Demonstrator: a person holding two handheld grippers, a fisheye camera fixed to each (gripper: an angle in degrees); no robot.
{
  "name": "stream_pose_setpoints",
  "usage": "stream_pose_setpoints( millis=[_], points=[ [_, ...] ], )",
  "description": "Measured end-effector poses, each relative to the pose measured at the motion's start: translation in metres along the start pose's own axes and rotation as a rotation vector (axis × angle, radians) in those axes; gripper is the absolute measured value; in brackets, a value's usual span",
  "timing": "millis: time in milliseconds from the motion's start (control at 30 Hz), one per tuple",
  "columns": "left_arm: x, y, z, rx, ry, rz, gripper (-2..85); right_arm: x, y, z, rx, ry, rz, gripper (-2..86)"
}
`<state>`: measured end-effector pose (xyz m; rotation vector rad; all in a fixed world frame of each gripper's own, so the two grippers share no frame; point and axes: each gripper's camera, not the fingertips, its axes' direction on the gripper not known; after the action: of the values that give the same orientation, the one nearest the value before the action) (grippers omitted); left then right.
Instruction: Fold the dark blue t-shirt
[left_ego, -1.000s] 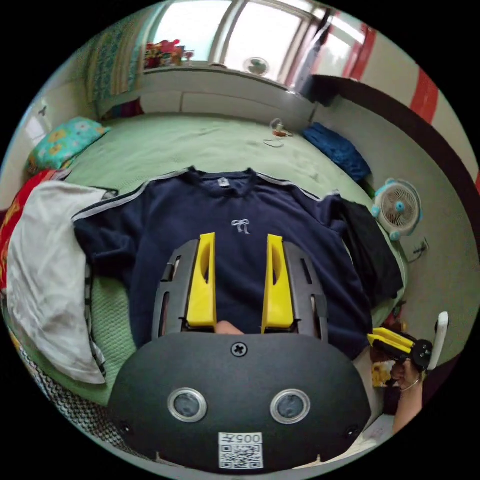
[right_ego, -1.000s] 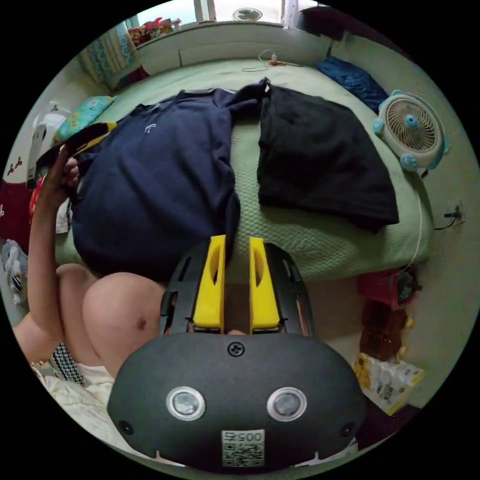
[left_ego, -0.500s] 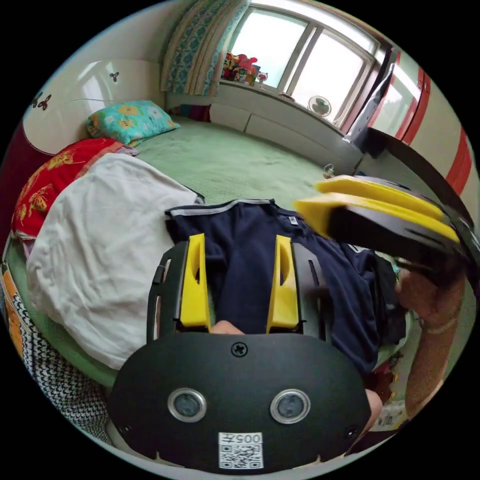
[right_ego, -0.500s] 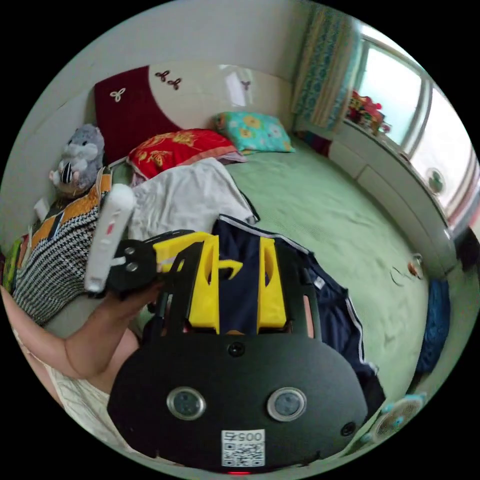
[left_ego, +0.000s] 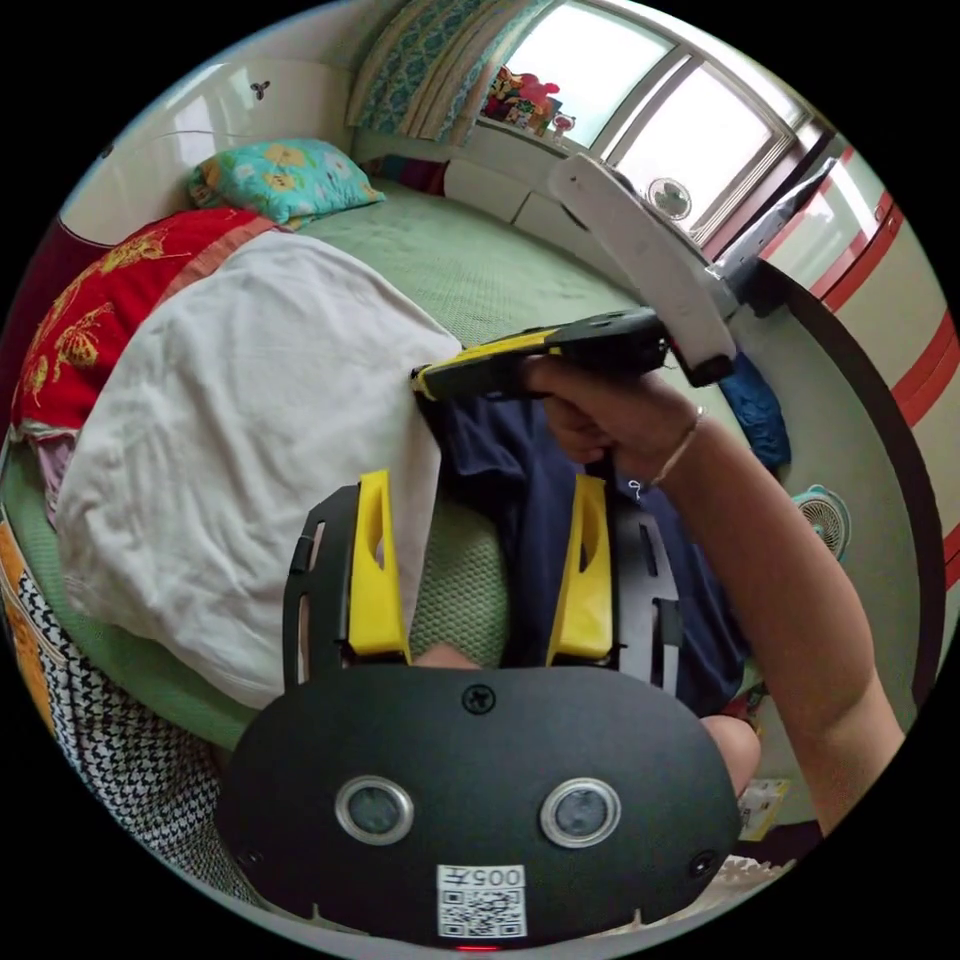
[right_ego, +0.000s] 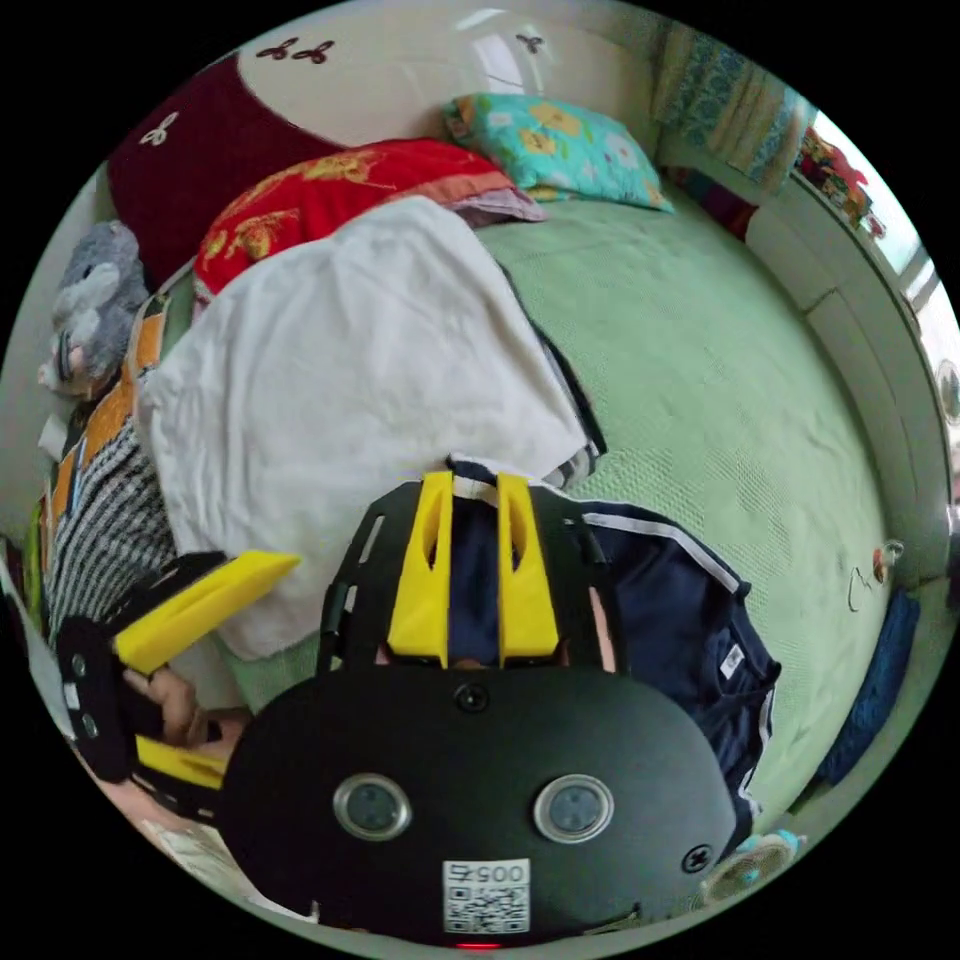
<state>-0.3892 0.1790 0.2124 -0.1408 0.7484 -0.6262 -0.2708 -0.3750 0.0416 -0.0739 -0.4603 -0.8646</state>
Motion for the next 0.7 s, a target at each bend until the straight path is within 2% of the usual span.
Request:
stream_pose_setpoints(
  millis=[33,167,433,600,700],
  points=[
    [-0.003,-0.002,-0.003,-0.012,0.005,0.009,22.4,0.006,-0.002,-0.009,0.046,-0.019,0.027,-0.1],
    [-0.011,-0.006,-0.011,-0.017,0.009,0.022,20.2,0.030,-0.011,-0.043,0.177,-0.081,0.074,-1.5],
    [-0.024,-0.015,-0.028,-0.014,-0.005,0.009,20.1,0.049,-0.048,-0.014,0.037,-0.162,0.214,-1.1],
    [-0.028,-0.017,-0.040,0.021,0.006,-0.002,18.2,0.058,-0.017,-0.084,0.208,-0.005,0.235,-1.2],
    [-0.019,-0.017,-0.047,0.078,0.025,0.027,13.2,0.078,0.050,-0.143,0.295,0.156,0.360,-1.4]
  ],
)
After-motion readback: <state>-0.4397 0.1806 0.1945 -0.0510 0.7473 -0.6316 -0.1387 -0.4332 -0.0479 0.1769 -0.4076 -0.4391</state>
